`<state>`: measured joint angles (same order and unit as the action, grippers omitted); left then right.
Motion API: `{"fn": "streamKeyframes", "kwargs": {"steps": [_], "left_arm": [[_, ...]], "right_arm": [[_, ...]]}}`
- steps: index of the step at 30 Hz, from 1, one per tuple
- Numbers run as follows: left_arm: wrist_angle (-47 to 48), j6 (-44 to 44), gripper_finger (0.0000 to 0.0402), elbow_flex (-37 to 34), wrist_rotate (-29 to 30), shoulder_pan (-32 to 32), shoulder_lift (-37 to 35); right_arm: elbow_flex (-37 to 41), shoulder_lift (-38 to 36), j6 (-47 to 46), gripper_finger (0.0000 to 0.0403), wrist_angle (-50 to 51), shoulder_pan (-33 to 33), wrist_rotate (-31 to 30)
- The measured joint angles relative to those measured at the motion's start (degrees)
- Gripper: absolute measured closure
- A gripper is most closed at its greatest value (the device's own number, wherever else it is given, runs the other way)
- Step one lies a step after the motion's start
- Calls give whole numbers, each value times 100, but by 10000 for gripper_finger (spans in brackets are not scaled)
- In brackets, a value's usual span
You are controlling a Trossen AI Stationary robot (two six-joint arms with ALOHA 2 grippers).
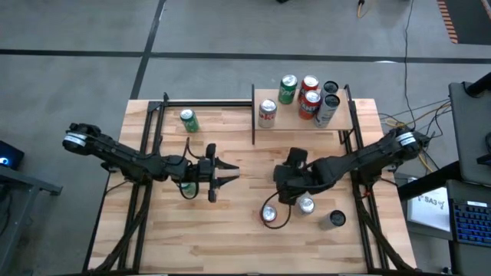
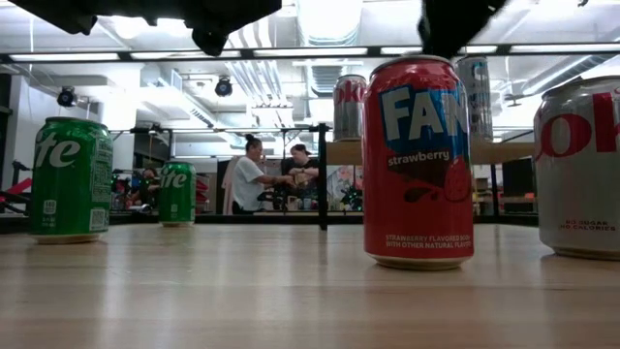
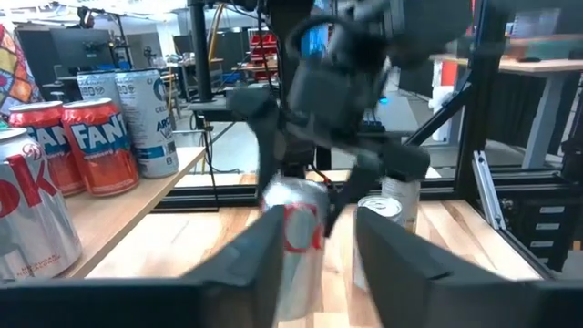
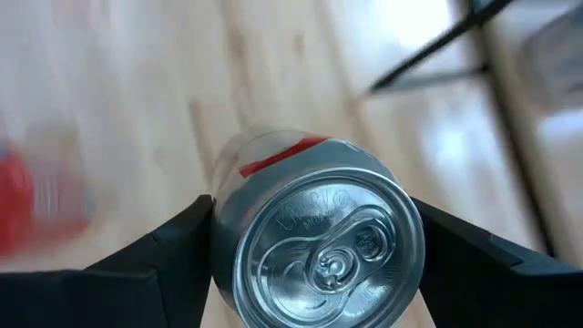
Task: Place canned beverage on shelf
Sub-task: Put the left silver soda can on the back of the shelf aligned with the other silver soda can
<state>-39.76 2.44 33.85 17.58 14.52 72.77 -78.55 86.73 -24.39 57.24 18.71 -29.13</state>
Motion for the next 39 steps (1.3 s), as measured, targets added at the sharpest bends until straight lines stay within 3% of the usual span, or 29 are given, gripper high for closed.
{"fn": "streamKeyframes", "kwargs": {"steps": [8,14,22,39], "left_arm": [[-81,-61,140,29,151,3,437],[-45,292,89,221,850,-4,985],[214,631,78,512,2055,-3,1533],[232,671,86,750,2238,-72,2050]], "right_arm": [[-1,-102,1113,116,-1615,-131,-379],[1,27,1806,116,-2327,-337,-408],[3,158,1889,116,-2587,-544,-410],[8,464,2007,116,-3264,-640,-409]]}}
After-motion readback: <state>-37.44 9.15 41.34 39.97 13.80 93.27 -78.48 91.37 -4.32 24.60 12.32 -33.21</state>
